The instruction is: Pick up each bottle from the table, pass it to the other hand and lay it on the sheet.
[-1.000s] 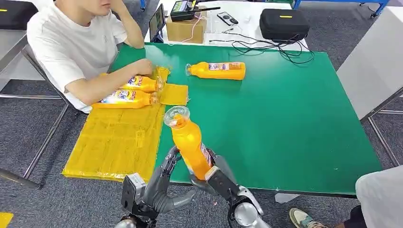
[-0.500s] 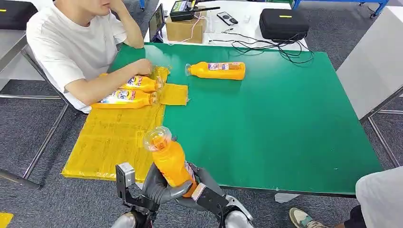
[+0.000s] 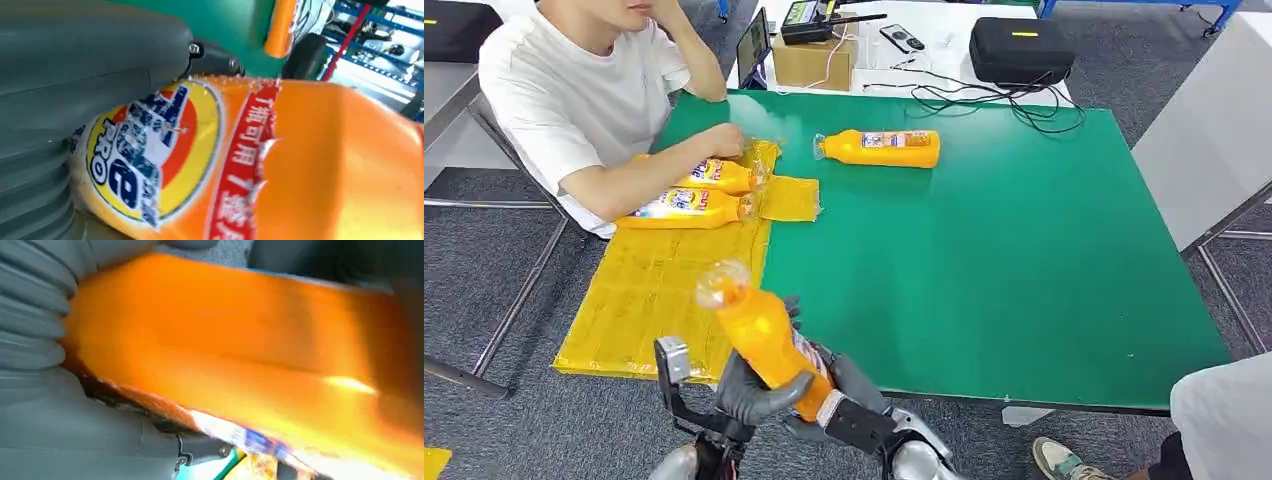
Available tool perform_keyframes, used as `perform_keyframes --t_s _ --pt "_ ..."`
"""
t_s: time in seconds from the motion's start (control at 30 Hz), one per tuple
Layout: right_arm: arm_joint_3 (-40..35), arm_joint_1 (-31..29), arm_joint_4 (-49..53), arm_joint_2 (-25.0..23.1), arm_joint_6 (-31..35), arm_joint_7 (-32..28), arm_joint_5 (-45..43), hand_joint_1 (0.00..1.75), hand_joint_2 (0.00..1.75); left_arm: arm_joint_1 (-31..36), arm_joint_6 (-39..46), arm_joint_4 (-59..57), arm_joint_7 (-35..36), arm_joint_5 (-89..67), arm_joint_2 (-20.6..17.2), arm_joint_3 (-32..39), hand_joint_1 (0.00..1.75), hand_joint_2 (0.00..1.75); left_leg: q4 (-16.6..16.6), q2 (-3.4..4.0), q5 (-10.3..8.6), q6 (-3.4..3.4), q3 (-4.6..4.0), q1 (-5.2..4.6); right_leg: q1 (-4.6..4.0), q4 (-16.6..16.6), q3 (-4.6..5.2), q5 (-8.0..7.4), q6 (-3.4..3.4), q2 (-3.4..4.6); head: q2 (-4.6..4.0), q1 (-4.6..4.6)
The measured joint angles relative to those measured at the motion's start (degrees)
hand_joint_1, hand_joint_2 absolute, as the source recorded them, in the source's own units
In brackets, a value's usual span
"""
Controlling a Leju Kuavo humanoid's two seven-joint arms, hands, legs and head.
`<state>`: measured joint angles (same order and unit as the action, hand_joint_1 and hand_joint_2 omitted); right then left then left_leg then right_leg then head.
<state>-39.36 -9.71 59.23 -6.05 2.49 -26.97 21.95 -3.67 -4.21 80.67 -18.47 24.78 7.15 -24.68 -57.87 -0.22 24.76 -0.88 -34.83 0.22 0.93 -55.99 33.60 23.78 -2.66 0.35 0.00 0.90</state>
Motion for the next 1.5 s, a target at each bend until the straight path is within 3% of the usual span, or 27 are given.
perform_keyframes --t_s 0.33,0.87,1.17,1.3,1.5 --pt "0.17 0.44 -0.02 -0.15 0.85 -0.22 -2.14 0.0 0.0 -0.46 -7.64 -0.72 1.78 7.7 -0.02 1.68 1.75 1.75 0.0 -0.01 0.0 0.0 0.0 -0.01 0.01 0.0 0.0 0.0 0.0 0.0 0.0 0.02" --pt "2.03 2.04 0.92 -0.85 3.35 -1.09 -2.6 0.0 0.0 -0.41 -7.03 -0.2 0.92 4.25 -0.02 1.92 1.75 1.75 0.0 0.0 -0.01 0.0 0.0 -0.01 0.01 0.0 0.01 0.0 0.0 0.0 0.0 0.02" --pt "8.45 6.9 6.99 -1.22 11.39 -2.49 -2.5 0.0 0.0 4.55 20.88 -3.23 3.28 -40.56 -3.6 5.35 1.75 1.75 0.0 -0.02 -0.02 0.02 -0.01 0.02 -0.03 -0.01 0.02 -0.01 0.01 -0.01 0.0 0.0" --pt "11.02 9.0 10.06 -1.22 12.15 -2.67 -2.52 0.0 0.0 6.43 22.68 -4.37 6.04 -52.13 -5.44 8.72 1.75 1.75 0.0 -0.03 -0.03 0.02 -0.02 0.03 -0.04 -0.03 0.0 -0.01 0.01 -0.02 0.0 0.0" --pt "13.2 10.11 12.09 -1.25 12.2 -3.06 -2.78 0.0 0.0 8.03 22.57 -5.49 6.78 -54.45 -6.73 11.41 1.75 1.75 0.0 -0.01 -0.02 0.03 -0.01 0.02 -0.03 -0.02 0.0 -0.01 0.01 -0.01 0.0 0.0"
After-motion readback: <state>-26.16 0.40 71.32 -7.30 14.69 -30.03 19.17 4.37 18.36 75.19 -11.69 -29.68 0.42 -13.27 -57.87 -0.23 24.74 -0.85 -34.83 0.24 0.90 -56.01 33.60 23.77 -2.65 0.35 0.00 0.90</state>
